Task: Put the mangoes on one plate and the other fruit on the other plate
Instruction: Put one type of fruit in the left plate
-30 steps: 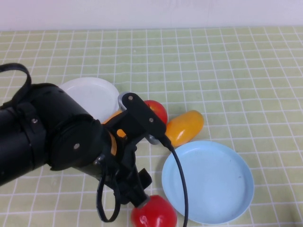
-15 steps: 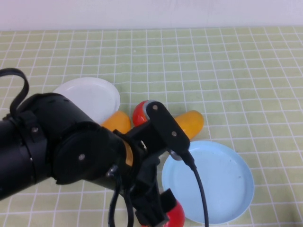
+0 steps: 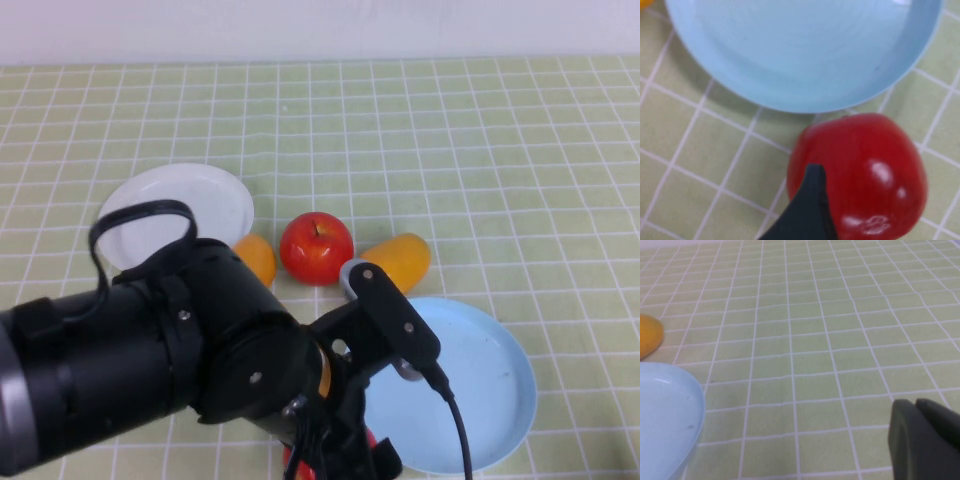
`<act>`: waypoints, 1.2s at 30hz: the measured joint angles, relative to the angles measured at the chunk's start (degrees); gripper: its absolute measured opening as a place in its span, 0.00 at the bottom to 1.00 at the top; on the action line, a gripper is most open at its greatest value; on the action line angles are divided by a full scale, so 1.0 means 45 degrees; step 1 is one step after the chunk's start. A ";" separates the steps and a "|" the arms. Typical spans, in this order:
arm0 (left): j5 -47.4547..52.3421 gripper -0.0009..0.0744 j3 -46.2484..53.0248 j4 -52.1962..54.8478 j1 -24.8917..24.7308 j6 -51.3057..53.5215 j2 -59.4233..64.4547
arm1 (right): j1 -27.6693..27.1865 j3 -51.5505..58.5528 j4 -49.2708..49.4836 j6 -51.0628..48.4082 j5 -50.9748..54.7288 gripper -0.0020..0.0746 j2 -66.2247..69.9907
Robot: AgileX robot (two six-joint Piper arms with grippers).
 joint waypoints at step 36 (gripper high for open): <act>0.0520 0.83 -0.0081 0.0171 0.0000 -0.0953 0.1324 | 0.0000 0.0000 0.0000 0.0000 0.0000 0.00 0.0000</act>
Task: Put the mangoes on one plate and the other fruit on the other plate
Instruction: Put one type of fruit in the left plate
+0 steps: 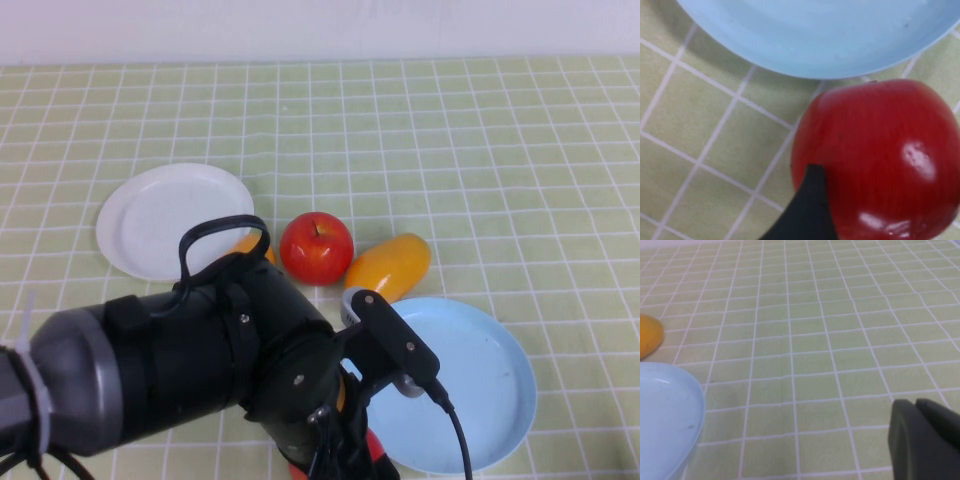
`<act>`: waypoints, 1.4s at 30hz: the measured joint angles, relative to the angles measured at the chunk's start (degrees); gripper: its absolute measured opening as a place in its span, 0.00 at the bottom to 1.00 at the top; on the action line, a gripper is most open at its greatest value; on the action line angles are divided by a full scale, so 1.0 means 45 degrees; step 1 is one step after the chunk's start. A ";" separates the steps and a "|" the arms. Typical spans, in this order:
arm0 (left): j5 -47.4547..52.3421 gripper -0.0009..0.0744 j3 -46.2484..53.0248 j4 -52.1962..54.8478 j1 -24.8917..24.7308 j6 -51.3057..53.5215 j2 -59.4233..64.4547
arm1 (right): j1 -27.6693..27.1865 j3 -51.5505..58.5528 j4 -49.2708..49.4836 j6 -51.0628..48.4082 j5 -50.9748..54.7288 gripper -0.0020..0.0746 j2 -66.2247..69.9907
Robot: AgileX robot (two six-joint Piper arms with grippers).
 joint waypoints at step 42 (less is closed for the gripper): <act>0.0682 0.39 -0.0488 0.0890 0.0544 -0.0055 -0.1102 | 0.0000 0.0000 0.0000 0.0000 0.0000 0.00 0.0000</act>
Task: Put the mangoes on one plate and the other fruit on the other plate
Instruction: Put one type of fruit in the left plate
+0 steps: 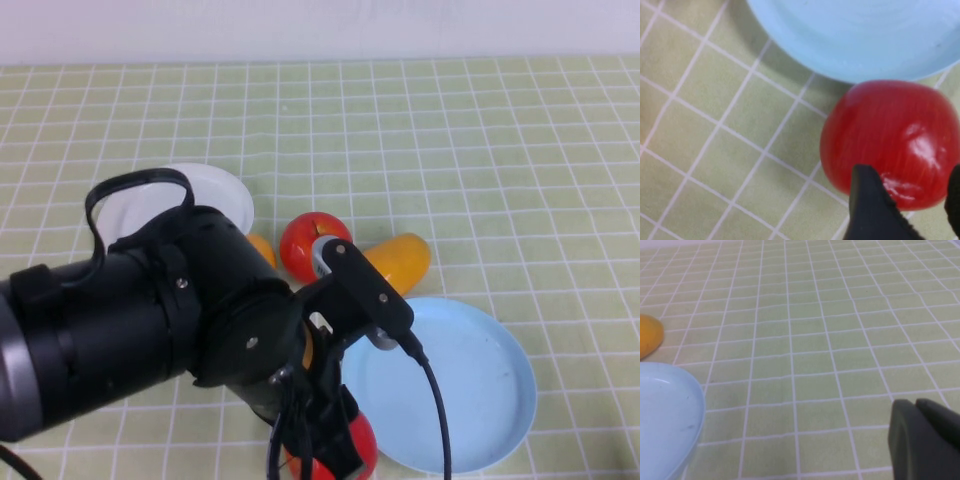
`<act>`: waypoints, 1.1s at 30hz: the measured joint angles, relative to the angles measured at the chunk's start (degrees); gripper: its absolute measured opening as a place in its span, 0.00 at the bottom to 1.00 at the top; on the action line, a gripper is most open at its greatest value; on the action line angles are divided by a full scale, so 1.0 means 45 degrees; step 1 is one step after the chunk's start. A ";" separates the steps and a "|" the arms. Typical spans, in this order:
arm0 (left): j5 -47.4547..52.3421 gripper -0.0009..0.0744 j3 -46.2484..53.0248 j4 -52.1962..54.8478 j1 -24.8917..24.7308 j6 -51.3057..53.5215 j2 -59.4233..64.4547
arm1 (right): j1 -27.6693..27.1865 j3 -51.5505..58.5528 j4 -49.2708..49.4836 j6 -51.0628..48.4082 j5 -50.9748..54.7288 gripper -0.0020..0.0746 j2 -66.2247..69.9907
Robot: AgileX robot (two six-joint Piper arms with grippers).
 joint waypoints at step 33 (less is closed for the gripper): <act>-0.0099 0.90 0.0000 -0.3156 -0.0052 0.1184 0.0555 | 0.0000 0.0000 0.0000 0.0000 0.0000 0.00 0.0000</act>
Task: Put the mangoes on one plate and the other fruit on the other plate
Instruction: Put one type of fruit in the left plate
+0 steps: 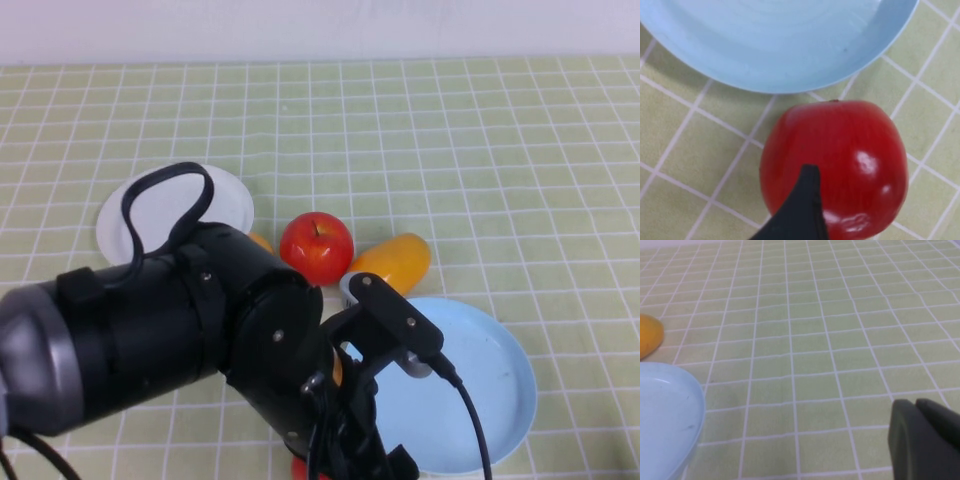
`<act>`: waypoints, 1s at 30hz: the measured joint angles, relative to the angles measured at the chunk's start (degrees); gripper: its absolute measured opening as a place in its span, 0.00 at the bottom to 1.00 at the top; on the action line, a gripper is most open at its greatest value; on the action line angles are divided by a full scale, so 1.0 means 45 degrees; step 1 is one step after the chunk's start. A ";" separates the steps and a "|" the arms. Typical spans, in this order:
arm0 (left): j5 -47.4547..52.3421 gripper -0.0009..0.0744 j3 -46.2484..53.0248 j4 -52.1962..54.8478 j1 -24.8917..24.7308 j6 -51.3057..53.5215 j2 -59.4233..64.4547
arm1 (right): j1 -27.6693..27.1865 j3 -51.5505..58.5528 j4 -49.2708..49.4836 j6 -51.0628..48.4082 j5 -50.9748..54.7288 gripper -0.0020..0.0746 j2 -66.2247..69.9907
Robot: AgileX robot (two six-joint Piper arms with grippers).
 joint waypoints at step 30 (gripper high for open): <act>-0.0870 0.86 0.0456 0.0972 0.0000 -0.0104 0.1035 | 0.0000 0.0000 0.0000 0.0000 0.0000 0.00 0.0000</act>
